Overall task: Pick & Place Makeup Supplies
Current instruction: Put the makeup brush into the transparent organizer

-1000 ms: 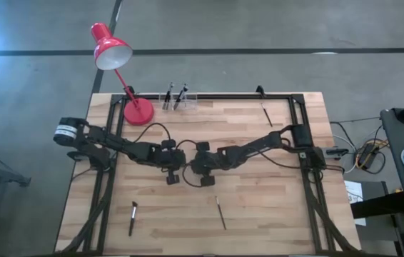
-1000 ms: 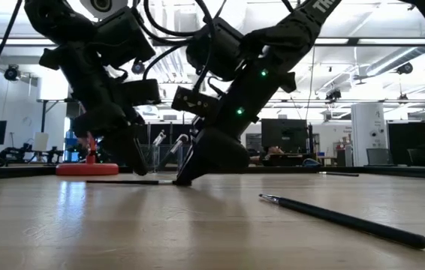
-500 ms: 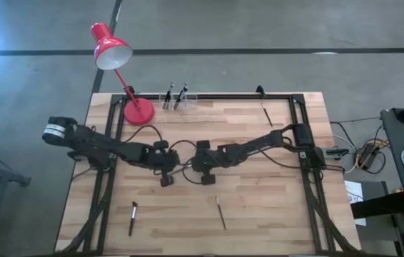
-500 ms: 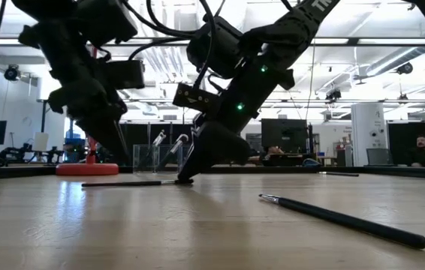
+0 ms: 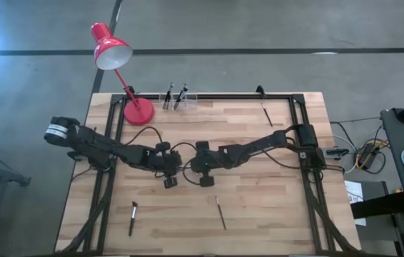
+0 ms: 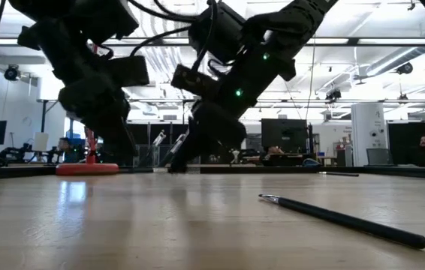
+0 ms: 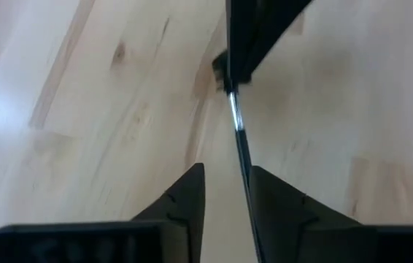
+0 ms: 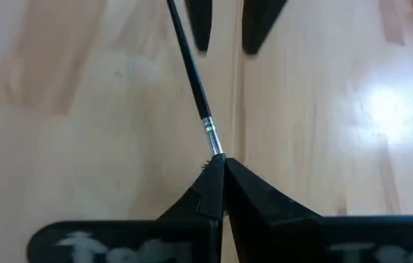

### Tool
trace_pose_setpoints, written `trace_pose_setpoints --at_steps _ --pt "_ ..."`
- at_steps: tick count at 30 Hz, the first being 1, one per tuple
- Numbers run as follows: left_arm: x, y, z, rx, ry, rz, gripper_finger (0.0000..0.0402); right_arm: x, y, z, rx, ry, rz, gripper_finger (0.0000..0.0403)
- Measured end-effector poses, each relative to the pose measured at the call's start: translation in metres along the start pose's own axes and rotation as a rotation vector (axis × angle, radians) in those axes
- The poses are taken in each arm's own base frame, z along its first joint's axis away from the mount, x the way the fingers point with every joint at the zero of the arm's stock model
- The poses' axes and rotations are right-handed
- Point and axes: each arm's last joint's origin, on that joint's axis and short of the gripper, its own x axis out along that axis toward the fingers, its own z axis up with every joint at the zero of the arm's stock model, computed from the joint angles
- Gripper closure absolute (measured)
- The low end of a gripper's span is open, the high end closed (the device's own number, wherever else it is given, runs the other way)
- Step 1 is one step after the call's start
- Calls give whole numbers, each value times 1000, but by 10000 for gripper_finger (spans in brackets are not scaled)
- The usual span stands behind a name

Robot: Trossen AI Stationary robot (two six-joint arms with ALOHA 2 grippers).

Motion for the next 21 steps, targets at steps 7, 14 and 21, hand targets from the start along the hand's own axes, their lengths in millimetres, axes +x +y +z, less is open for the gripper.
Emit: trace_pose_setpoints --at_steps 7,14,21 --pt "0 0 1 -28 -10 -4 291 -11 7 10 -7 -44 9 395" --pt "0 -1 1 -42 -3 -29 291 -12 10 11 -14 -48 13 395" --pt "0 -2 1 -42 10 -71 291 -12 9 11 -20 -51 12 395"
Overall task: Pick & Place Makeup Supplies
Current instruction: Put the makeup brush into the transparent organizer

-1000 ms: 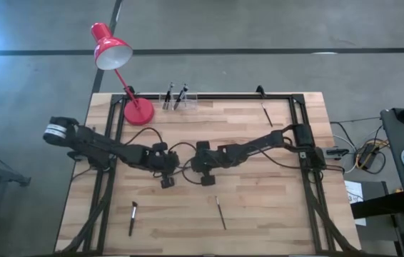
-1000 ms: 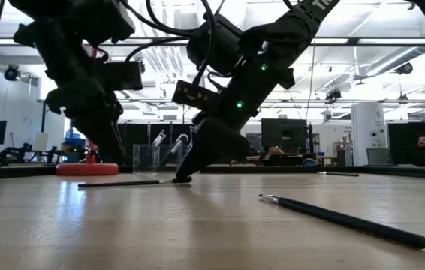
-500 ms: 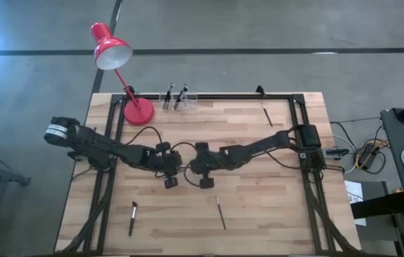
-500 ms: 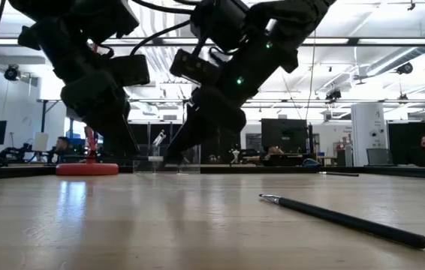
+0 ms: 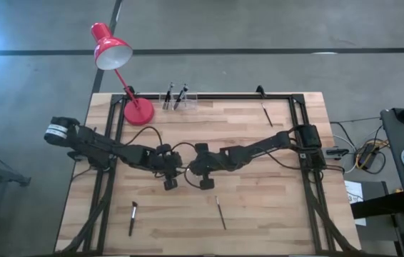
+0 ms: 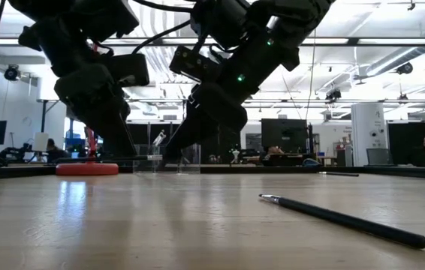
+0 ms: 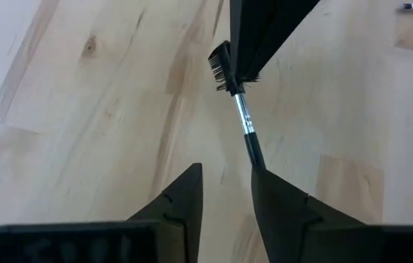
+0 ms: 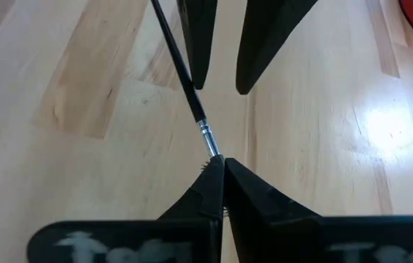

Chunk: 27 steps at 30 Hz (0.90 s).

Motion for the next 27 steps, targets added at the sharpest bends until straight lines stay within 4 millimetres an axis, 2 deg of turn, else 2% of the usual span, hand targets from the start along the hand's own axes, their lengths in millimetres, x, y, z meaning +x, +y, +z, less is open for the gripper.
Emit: trace_pose_setpoints --at_steps 17,27 --pt "0 -1 4 -36 -21 -35 291 0 -1 3 -7 -25 -7 395" --pt "15 1 -5 -17 74 -33 293 0 0 3 -6 -30 -6 395"
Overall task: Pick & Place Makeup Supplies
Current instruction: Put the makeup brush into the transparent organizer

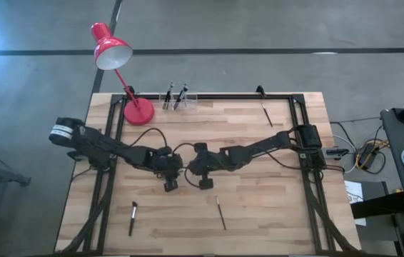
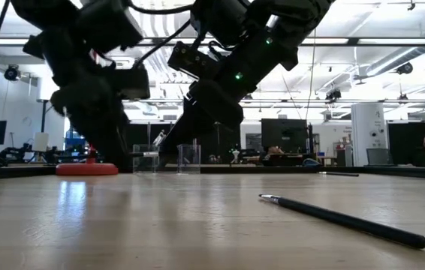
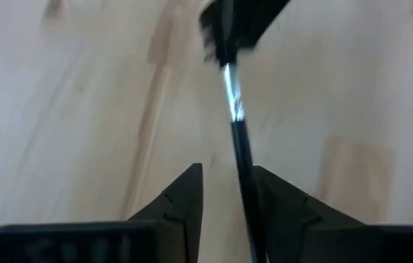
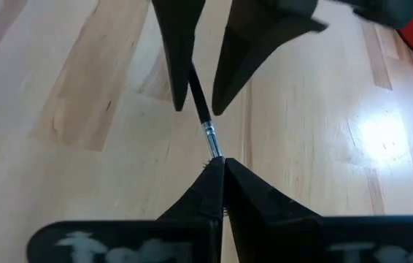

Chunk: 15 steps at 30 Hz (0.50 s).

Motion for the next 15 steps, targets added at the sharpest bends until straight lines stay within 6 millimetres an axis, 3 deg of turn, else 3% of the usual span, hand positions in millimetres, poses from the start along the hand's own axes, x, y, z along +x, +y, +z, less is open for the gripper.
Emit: trace_pose_setpoints --at_steps 3,8,15 --pt "7 2 -5 16 38 31 316 -1 1 1 -1 -3 1 395" --pt "11 6 -12 24 10 121 391 -5 -1 4 30 -14 1 393" --pt "9 8 -21 8 -147 102 397 -33 -1 13 44 -18 5 354"
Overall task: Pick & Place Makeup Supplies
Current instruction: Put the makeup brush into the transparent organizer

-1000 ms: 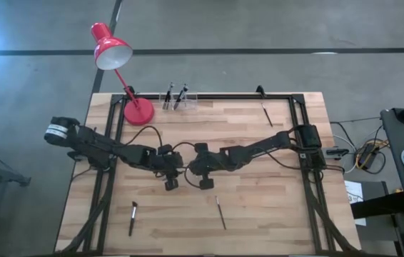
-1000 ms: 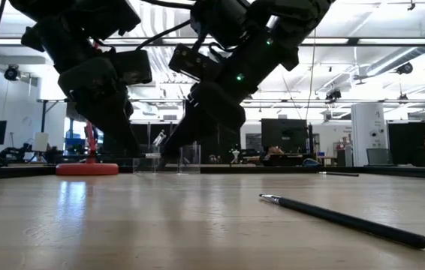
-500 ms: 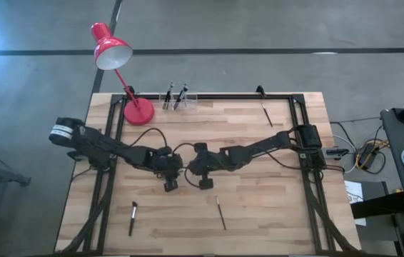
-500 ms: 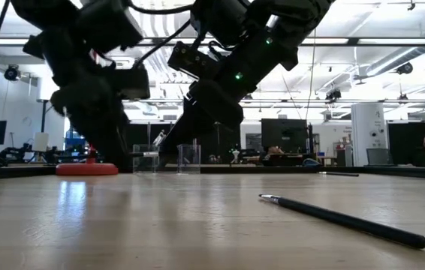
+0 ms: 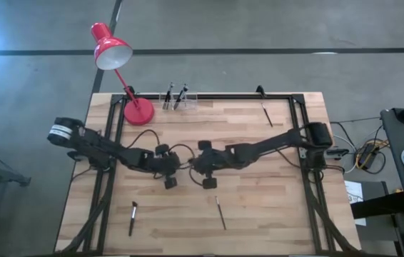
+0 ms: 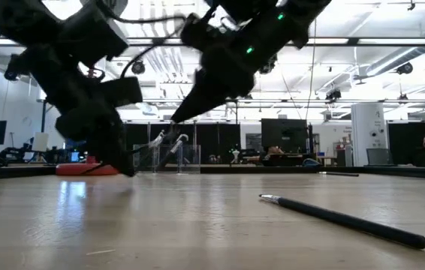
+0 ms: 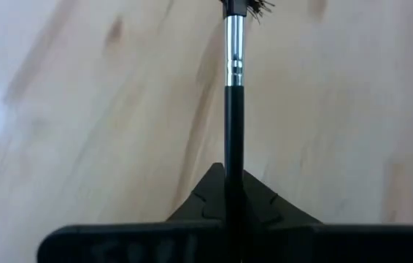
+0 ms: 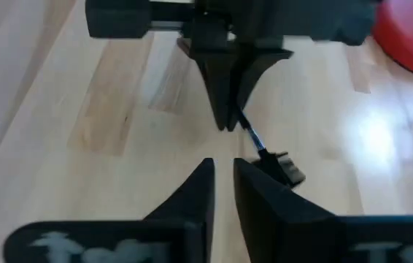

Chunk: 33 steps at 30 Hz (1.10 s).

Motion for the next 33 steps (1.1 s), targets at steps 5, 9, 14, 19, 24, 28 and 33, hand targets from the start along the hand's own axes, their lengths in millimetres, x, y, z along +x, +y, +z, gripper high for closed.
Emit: trace_pose_setpoints --at_steps 5,9,14,19,24,28,33 --pt "-2 2 -2 -19 -243 -82 398 -36 1 -9 -1 -14 -108 313" --pt "-8 3 0 -11 -457 -137 399 -64 -1 -27 68 -142 -171 288" --pt "-19 5 9 9 -676 -167 399 -82 -8 -57 225 -478 -163 262" --pt "-26 5 24 44 -786 -171 399 -83 -17 -72 294 -700 -51 221" --pt "-28 6 38 55 -825 -194 399 -74 -20 -61 271 -773 -22 182" --pt "-30 7 48 59 -850 -211 399 -64 -21 -46 236 -796 -38 171" --pt "-30 8 50 64 -855 -228 399 -58 -25 -31 229 -827 -60 180"
